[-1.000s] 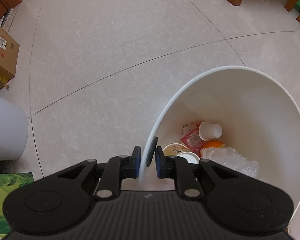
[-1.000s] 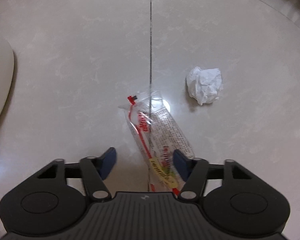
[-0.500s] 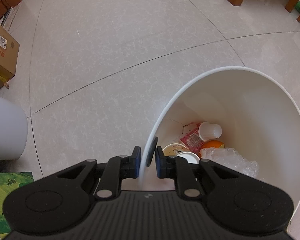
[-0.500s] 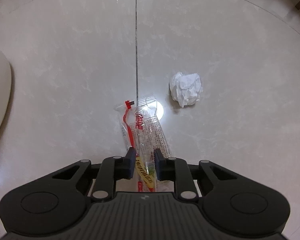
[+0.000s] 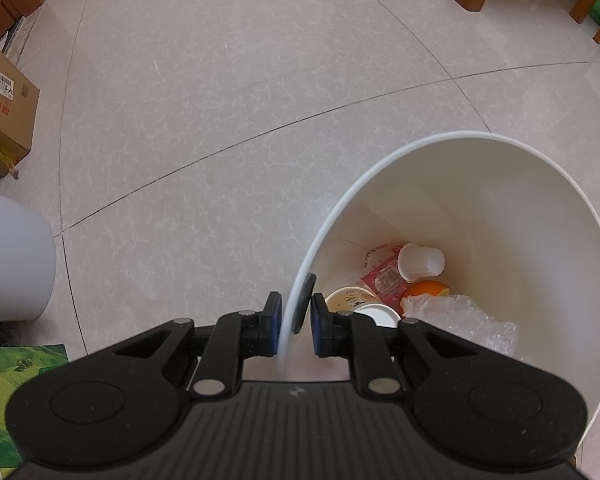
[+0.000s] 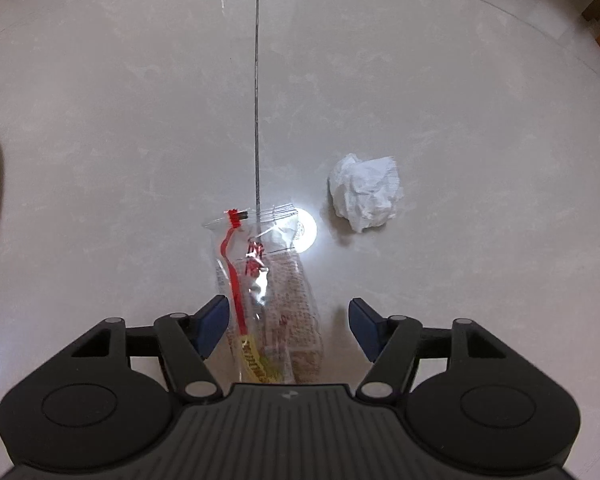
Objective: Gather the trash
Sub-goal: 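Carry the candy wrapper over the bin and release it with the right gripper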
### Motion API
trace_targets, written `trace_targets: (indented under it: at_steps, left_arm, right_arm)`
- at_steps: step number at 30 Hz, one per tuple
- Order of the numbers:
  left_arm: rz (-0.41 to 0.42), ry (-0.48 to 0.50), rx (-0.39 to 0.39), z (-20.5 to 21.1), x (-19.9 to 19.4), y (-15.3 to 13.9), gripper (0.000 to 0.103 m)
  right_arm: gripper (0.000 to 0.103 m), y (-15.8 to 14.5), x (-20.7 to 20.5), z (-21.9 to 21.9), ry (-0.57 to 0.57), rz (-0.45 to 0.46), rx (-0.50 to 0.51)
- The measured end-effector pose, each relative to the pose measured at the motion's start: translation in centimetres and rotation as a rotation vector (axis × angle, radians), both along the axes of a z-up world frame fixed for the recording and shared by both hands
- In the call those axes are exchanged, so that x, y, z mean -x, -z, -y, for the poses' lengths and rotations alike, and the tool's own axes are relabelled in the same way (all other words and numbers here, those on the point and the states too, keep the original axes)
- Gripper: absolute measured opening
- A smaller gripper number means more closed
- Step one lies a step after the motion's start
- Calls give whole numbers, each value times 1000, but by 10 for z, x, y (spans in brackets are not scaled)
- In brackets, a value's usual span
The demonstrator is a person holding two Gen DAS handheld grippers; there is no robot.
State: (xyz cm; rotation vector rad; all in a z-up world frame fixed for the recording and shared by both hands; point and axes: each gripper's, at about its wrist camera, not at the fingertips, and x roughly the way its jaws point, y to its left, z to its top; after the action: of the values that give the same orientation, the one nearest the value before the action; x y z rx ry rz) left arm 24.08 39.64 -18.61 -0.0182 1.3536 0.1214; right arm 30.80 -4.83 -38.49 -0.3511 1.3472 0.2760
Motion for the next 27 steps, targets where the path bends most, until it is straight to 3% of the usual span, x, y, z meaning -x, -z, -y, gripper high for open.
trace_targets:
  at_steps: [3,7,12,19,27]
  left_arm:
    - [1,1,0,0,1,0,14]
    - [0,-1,2,0,0,0,14]
    - [1,-1,4,-1,0,0,14]
    - [1,-5,10,-2,0,1,14]
    - [-1,-15,37,-7,1,0,13]
  right_arm:
    - [68,5,3,-9,-27,-1,18]
    - [37,4,4,-14,-30,-17,21]
    - [31,-18,4,-16,-23,-9,21]
    - [31,-96,21,-29,-54,19,-20]
    - [32,-222,56,-72,-190,88,-88]
